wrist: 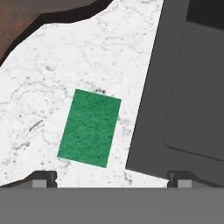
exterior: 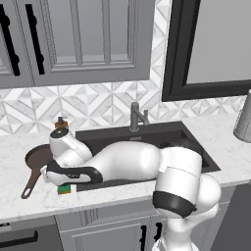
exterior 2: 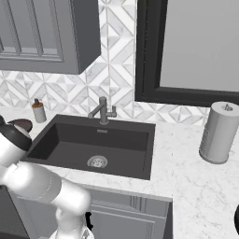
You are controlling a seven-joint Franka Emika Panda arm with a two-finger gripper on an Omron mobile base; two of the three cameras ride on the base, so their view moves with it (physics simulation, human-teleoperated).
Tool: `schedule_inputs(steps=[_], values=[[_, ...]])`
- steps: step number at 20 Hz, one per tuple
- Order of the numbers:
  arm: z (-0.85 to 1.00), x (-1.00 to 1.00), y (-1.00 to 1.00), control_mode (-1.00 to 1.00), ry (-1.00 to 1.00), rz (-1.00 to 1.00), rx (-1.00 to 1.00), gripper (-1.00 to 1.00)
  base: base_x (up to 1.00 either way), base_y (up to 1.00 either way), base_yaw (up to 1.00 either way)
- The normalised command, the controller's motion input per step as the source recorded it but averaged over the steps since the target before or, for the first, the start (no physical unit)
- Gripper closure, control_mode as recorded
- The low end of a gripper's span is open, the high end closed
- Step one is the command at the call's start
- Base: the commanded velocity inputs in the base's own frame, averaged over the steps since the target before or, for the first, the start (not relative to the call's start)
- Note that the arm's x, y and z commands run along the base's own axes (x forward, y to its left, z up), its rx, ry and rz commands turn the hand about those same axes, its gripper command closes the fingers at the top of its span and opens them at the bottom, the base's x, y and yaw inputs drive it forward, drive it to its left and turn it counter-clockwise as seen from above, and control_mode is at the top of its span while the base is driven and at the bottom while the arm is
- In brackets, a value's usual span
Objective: Pick the pan and sponge and place them into the sink. Then turn on the water.
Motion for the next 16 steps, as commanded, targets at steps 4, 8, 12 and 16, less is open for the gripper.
schedule_inputs(steps=[4,8,12,16], values=[[-0.33,0.18,0.06,-1.0,0.0,0.0,0.0,-1.0,0.0,0.0,0.0],[-0.24,0.14,0.24,-1.0,0.0,0.0,0.0,-1.0,0.0,0.0,0.0],[-0.13,0.03,0.23,-1.0,0.0,-0.02,0.0,-1.0,0.0,0.0,0.0],[-0.02,0.03,0.21,-1.0,0.0,-0.04,0.0,-1.0,0.0,0.0,0.0]])
